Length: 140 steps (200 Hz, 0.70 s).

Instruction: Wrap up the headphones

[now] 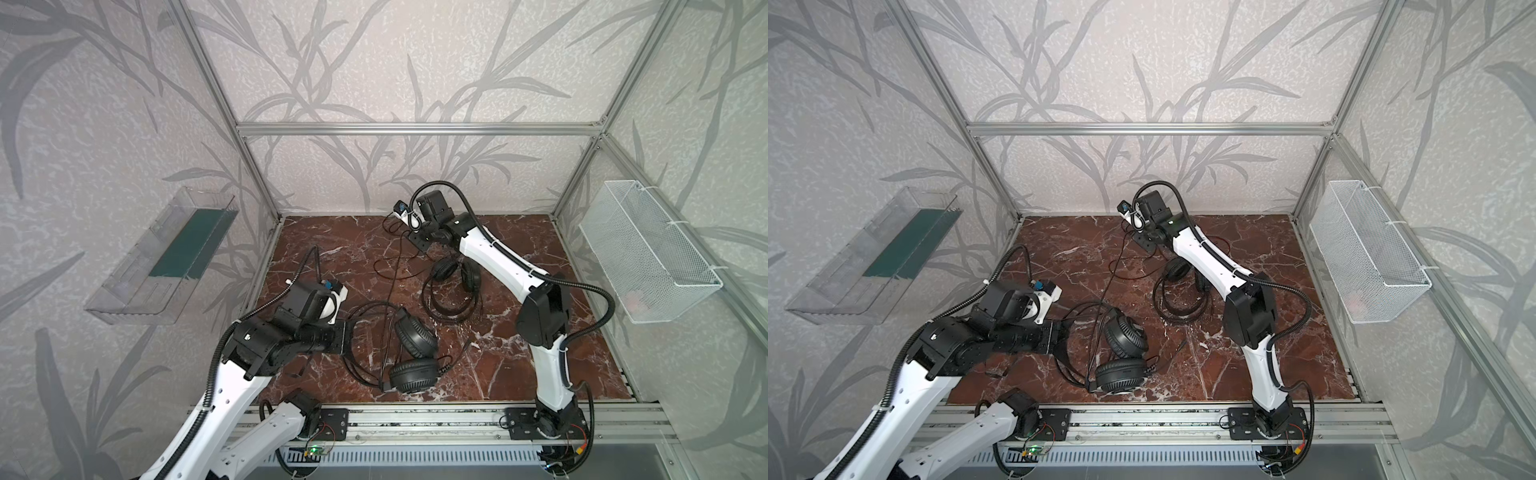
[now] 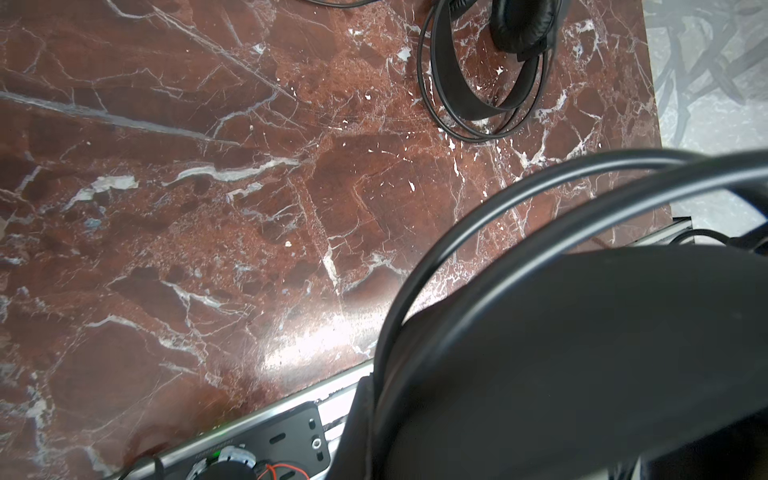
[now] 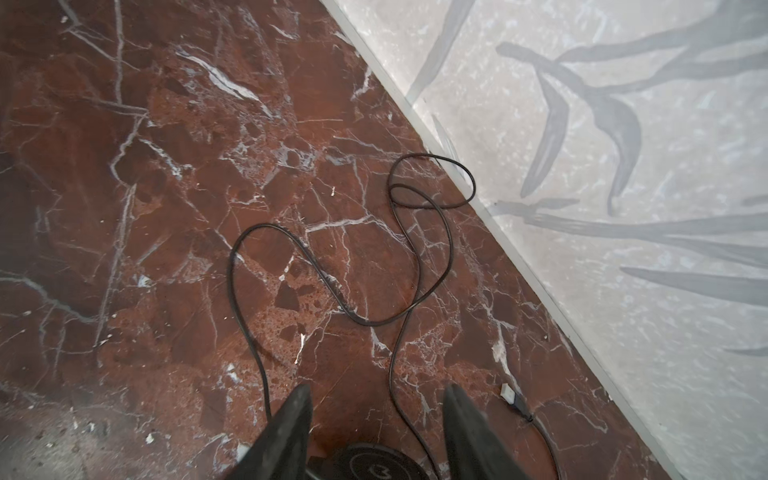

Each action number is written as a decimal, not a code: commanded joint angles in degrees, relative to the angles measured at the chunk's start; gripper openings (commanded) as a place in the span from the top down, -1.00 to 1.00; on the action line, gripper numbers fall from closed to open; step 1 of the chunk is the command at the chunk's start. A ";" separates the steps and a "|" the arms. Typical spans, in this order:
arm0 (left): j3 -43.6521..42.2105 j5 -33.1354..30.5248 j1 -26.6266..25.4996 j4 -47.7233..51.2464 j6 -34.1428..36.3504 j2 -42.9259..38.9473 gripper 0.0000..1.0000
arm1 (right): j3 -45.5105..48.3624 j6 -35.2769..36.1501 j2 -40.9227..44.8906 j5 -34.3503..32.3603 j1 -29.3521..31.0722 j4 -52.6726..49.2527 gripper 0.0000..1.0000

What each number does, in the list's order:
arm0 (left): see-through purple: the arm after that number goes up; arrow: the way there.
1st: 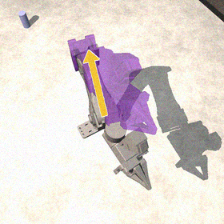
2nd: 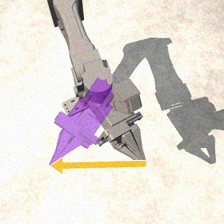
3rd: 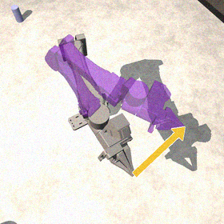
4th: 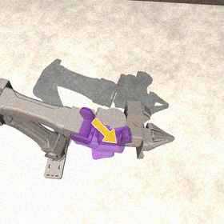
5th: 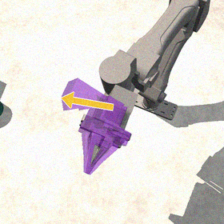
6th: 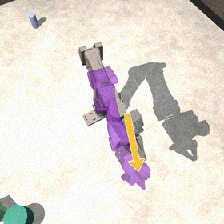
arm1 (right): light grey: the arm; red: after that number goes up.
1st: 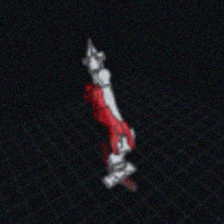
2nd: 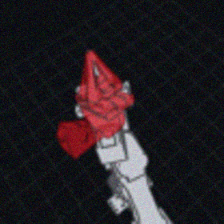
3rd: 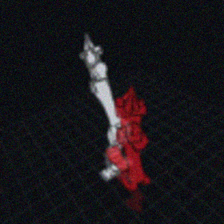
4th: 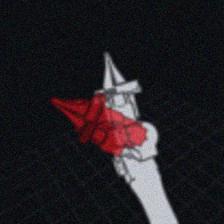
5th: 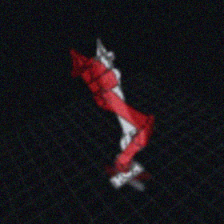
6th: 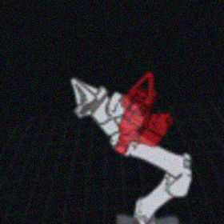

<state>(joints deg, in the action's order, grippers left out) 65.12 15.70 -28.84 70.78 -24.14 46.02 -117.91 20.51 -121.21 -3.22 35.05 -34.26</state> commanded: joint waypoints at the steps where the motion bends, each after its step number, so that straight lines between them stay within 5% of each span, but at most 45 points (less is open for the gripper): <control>1: 3.78 2.10 -0.33 2.83 -0.47 -1.80 1.00 | -2.46 -2.58 -1.18 -0.79 -1.10 1.67 -0.05; 54: 5.98 -0.83 -0.36 5.40 0.03 -2.12 1.00 | 4.53 -5.09 5.60 3.49 -0.83 10.22 -0.01; 97: 7.96 -0.72 -0.33 5.46 0.17 -1.74 1.00 | 6.00 -3.88 7.04 1.30 -0.86 10.91 0.58; 140: 11.64 -1.51 -0.35 6.29 -0.33 -0.47 1.00 | 15.48 -4.94 13.26 1.55 -0.90 19.06 0.79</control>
<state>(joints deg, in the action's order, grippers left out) 73.49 13.04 -28.97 77.84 -23.99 45.52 -105.65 16.53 -112.51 -1.50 34.44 -21.17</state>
